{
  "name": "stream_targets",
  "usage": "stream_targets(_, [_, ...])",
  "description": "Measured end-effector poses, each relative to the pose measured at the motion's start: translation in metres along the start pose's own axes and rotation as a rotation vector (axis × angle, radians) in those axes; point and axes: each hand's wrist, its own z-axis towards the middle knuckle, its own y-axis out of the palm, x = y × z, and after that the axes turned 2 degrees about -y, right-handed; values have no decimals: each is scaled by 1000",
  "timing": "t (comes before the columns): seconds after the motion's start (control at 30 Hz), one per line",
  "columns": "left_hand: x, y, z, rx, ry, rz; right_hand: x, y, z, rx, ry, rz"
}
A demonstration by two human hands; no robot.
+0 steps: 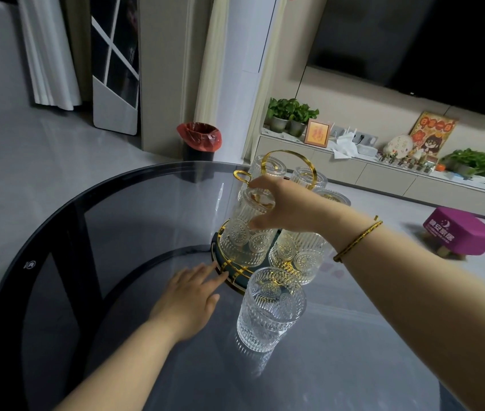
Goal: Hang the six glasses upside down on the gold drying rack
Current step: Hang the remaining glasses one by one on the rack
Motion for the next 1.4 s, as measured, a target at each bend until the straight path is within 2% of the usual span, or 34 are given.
stream_targets(0.43, [-1, 2, 2, 15, 5, 2, 0, 2, -6, 27, -18, 64])
stream_targets(0.6, [-3, 4, 5, 9, 7, 11, 1, 8, -32, 215, -39, 135])
stream_targets(0.77, [0, 4, 0, 14, -4, 16, 0, 38, -86, 531, -82, 311])
stream_targets(0.87, [5, 0, -7, 71, -40, -36, 8, 77, -121, 687, -6, 478])
stream_targets(0.97, [8, -3, -18, 128, -104, -101, 13, 122, -146, 823, 157, 723])
stream_targets(1.0, [8, -4, -23, 135, -122, -114, 13, 136, -151, 821, 218, 779])
stream_targets(1.07, [6, -3, -35, 147, -147, -124, 15, 159, -157, 709, 321, 812])
stream_targets(1.13, [-1, -1, -48, 163, -167, -143, 17, 174, -155, 535, 415, 724])
stream_targets(1.2, [-6, 1, -62, 174, -175, -165, 16, 178, -148, 430, 445, 629])
stream_targets(1.3, [-7, 1, -70, 171, -167, -138, 6, 181, -131, 397, 467, 573])
stream_targets(1.4, [-1, 2, -68, 189, -173, -107, -1, 184, -117, 460, 575, 591])
